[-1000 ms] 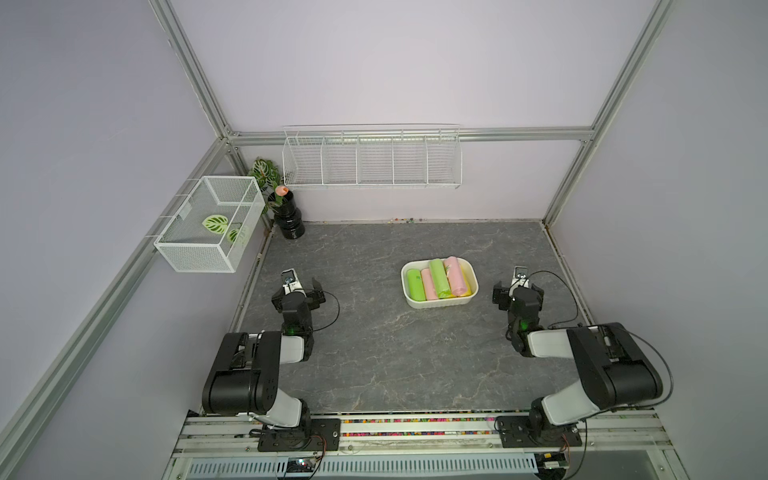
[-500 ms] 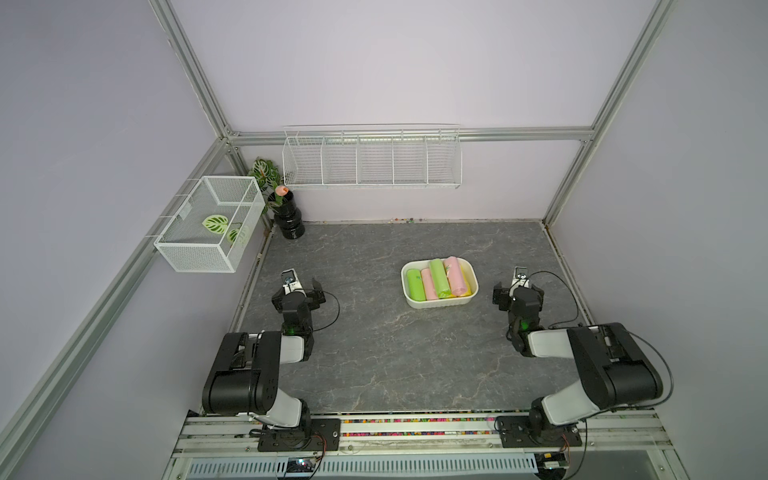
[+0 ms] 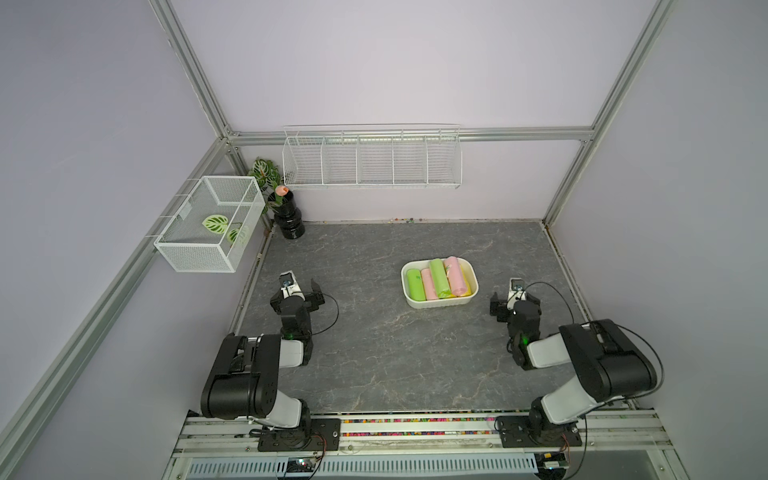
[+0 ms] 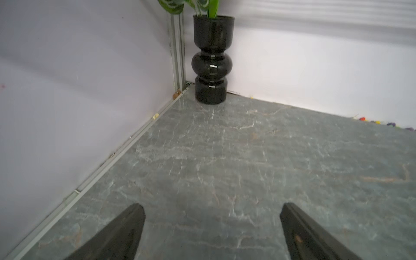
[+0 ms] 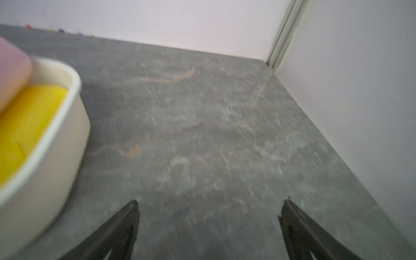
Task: Put the roll of trash bags into the storage box
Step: Reset both arms
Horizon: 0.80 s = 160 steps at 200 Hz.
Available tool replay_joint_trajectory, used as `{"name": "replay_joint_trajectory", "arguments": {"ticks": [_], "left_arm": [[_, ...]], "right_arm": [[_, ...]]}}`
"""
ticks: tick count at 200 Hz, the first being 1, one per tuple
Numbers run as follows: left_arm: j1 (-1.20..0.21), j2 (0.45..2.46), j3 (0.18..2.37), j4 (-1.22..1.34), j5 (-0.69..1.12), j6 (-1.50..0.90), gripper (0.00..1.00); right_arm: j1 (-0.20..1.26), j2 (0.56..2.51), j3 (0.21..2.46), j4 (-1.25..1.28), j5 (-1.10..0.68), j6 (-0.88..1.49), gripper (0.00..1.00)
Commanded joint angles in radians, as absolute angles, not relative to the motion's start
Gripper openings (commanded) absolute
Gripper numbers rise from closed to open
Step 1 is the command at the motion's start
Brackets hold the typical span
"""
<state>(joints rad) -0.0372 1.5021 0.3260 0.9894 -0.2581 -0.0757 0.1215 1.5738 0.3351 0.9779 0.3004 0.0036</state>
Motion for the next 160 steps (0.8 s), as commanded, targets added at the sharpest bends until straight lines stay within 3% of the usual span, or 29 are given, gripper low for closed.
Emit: {"name": "replay_joint_trajectory", "arguments": {"ticks": [1, 160], "left_arm": [[-0.029, 1.505, 0.355, 0.918, -0.262, -0.089, 1.0], [-0.023, 1.495, 0.321, 0.959, -0.269, -0.099, 1.0]], "right_arm": [[0.056, 1.528, 0.405, 0.815, 0.194, 0.044, 0.99], [0.057, 1.52, 0.408, 0.793, 0.194, 0.047, 0.99]]}}
